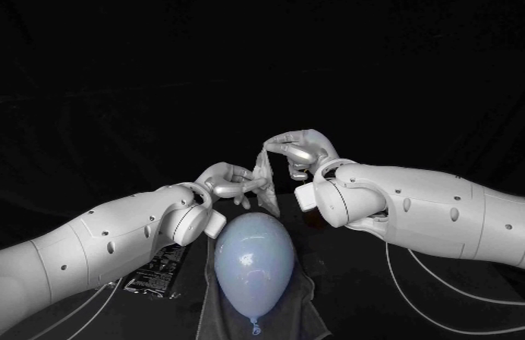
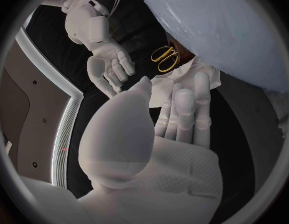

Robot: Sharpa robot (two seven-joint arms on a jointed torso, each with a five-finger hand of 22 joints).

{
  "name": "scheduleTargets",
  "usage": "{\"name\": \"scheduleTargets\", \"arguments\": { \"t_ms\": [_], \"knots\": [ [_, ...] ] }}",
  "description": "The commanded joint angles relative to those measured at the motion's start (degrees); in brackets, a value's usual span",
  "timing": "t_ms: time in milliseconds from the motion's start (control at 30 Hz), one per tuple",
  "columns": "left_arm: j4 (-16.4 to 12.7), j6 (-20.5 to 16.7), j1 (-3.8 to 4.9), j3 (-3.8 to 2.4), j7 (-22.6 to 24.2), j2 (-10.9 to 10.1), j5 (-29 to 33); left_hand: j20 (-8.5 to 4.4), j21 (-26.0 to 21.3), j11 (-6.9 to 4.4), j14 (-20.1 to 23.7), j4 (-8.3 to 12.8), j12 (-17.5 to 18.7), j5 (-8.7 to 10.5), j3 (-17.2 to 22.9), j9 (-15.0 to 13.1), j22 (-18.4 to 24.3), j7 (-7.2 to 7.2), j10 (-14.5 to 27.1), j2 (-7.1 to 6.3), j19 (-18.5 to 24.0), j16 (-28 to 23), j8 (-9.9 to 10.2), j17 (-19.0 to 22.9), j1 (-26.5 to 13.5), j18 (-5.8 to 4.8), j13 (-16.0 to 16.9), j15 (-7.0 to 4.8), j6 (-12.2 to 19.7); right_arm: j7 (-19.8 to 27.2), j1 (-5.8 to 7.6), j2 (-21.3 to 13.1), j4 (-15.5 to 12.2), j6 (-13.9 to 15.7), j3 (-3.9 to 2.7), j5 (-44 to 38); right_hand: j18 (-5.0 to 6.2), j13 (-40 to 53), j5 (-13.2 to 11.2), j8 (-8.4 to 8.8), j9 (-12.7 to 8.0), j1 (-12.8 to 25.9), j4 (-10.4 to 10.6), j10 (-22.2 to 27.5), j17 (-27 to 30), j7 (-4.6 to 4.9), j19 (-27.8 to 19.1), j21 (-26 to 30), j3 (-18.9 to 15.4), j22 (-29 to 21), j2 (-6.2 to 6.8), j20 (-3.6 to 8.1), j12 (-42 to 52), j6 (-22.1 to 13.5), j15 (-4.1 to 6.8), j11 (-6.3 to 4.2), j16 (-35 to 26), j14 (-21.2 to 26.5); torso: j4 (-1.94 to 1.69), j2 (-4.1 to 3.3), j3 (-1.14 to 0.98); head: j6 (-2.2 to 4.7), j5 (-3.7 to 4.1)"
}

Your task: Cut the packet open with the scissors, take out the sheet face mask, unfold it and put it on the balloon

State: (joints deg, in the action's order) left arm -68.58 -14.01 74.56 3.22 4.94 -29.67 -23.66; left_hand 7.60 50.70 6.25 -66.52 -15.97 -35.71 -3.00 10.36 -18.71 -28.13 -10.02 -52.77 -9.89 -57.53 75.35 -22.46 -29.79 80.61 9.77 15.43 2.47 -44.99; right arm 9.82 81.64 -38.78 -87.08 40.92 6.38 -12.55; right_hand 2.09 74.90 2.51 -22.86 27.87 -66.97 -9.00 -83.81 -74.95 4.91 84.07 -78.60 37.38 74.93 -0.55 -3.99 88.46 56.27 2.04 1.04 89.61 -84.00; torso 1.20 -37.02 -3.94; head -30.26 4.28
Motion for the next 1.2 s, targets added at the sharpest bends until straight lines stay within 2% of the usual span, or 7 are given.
{"name": "scheduleTargets", "arguments": {
  "t_ms": [33, 233, 500, 633, 733, 900, 1200],
  "knots": [
    [-0.2, -1.5, 0.02, -0.08, 2.3, 0.1, 1.4, 0.02, -0.3, -0.2, 0.4, -0.1, -0.3, 0.2, -0.7, 0.1, 0.0, 0.03, -0.7, 0.01, -0.1, 0.1, -0.6, 0.0, 0.6, 0.79, -0.1, -0.32, -0.9, 0.3, 0.04, 0.1, 0.0, -0.9, -0.04, -0.7, 0.56, 14.1, 0.3, -2.24, 11.0, -0.1, 0.0, -5.4, -15.0, -0.04, 0.5, -0.3, 0.5, 11.3, -0.62, 0.27, 0.4, 0.2, 0.52, -0.36, 0.4, -6.0, 0.0, 0.04, 0.01, -0.03, 0.07],
    [-0.3, -2.7, 0.02, -0.09, 4.1, 0.1, 2.9, -0.44, -0.2, -1.16, -0.3, -0.2, -0.5, 0.19, 1.0, 0.0, -0.1, 1.16, -2.2, 3.61, -0.4, 0.5, -1.8, -1.0, 2.8, 0.86, -0.5, -1.04, -3.7, 0.0, 0.03, 0.3, 0.3, -1.0, -0.01, -0.7, 0.56, 14.1, 0.3, -2.24, 11.0, -0.1, 0.0, -5.4, -15.0, -0.04, 0.5, -0.3, 0.5, 11.3, -0.62, 0.27, 0.4, 0.2, 0.52, -0.36, 0.4, -6.0, -0.01, 0.01, 0.03, -0.04, -0.01],
    [-0.3, -3.6, 0.01, -0.1, 7.0, 0.1, 4.8, -2.15, 1.3, -3.61, -4.7, 1.9, 0.1, 0.19, 7.6, -0.4, -1.1, 4.0, -6.8, 7.51, -1.3, 3.5, -4.4, -8.9, 8.9, 0.84, -1.6, -3.19, -9.3, -0.3, 0.01, 0.3, 1.0, -1.0, 0.06, -0.8, 0.56, 14.1, 0.3, -2.24, 11.0, -0.1, 0.0, -5.4, -15.0, -0.04, 0.5, -0.3, 0.5, 11.3, -0.62, 0.27, 0.4, 0.2, 0.52, -0.36, 0.4, -6.0, -0.01, -0.01, 0.01, -0.05, 0.0],
    [-0.5, -3.3, 0.0, -0.11, 7.4, -0.1, 5.3, -2.62, 2.4, -3.96, -6.2, 2.3, 0.2, 0.21, 9.3, -1.0, -2.2, 4.22, -8.2, 7.34, -1.8, 4.7, -5.2, -12.1, 8.9, 0.68, -1.8, -3.56, -9.6, -0.5, -0.02, 0.3, 1.8, -0.9, 0.09, -1.0, 0.58, 14.2, 0.3, -2.31, 11.1, 0.0, 0.0, -5.4, -15.0, -0.04, 0.5, -0.2, 0.6, 11.3, -0.58, 0.28, 0.4, 0.2, 0.53, -0.37, 0.4, -6.0, 0.01, 0.02, 0.0, -0.12, -0.01],
    [-0.6, -2.9, -0.01, -0.11, 7.4, -0.4, 6.1, -3.03, 6.2, -4.18, -8.6, 2.4, 0.6, 0.25, 11.6, -1.7, -7.2, 4.35, -9.4, 6.65, -4.1, 6.7, -6.1, -17.1, 8.0, -0.07, -1.9, -3.82, -9.4, -0.6, -0.05, 0.2, 2.6, -0.7, 0.12, -1.2, 0.58, 14.2, 0.3, -2.31, 11.1, 0.0, 0.0, -5.4, -15.0, -0.04, 0.5, -0.2, 0.6, 11.3, -0.58, 0.28, 0.4, 0.2, 0.53, -0.37, 0.4, -6.0, 0.02, 0.01, 0.0, -0.18, 0.0],
    [-0.9, -2.1, -0.03, -0.13, 7.0, -1.2, 8.3, -3.16, 7.1, -4.32, -9.1, 2.8, 0.5, 0.21, 13.2, -2.1, -8.3, 4.44, -10.0, 6.16, -4.2, 7.3, -6.7, -18.4, 7.5, -0.19, -1.8, -3.93, -9.4, -0.8, -0.2, -0.7, 3.7, -0.3, 0.24, -1.2, 0.56, 14.2, 0.3, -2.33, 11.2, 0.0, 0.0, -5.4, -15.0, -0.04, 0.5, -0.3, 0.6, 11.3, -0.57, 0.29, 0.4, 0.2, 0.53, -0.37, 0.4, -6.0, 0.05, -0.03, 0.01, -0.27, -0.02],
    [-0.6, -1.5, -0.05, -0.37, 4.8, -2.8, 13.8, -3.31, 9.3, -4.53, -9.3, 6.1, -0.5, 0.29, 22.2, -3.3, -10.5, 4.36, -10.3, 3.13, -3.0, 8.3, -8.8, -19.8, 3.0, -0.25, -0.9, -4.03, -9.1, -2.6, -1.16, -3.7, 3.9, 1.5, 0.83, -2.0, 0.54, 14.2, 0.3, -2.39, 11.2, 0.1, 0.0, -5.4, -15.0, -0.06, 0.6, -0.4, 0.6, 11.3, -0.53, 0.29, 0.4, 0.2, 0.54, -0.38, 0.4, -6.0, -0.03, 0.01, 0.0, -0.79, -0.53]
  ]
}}
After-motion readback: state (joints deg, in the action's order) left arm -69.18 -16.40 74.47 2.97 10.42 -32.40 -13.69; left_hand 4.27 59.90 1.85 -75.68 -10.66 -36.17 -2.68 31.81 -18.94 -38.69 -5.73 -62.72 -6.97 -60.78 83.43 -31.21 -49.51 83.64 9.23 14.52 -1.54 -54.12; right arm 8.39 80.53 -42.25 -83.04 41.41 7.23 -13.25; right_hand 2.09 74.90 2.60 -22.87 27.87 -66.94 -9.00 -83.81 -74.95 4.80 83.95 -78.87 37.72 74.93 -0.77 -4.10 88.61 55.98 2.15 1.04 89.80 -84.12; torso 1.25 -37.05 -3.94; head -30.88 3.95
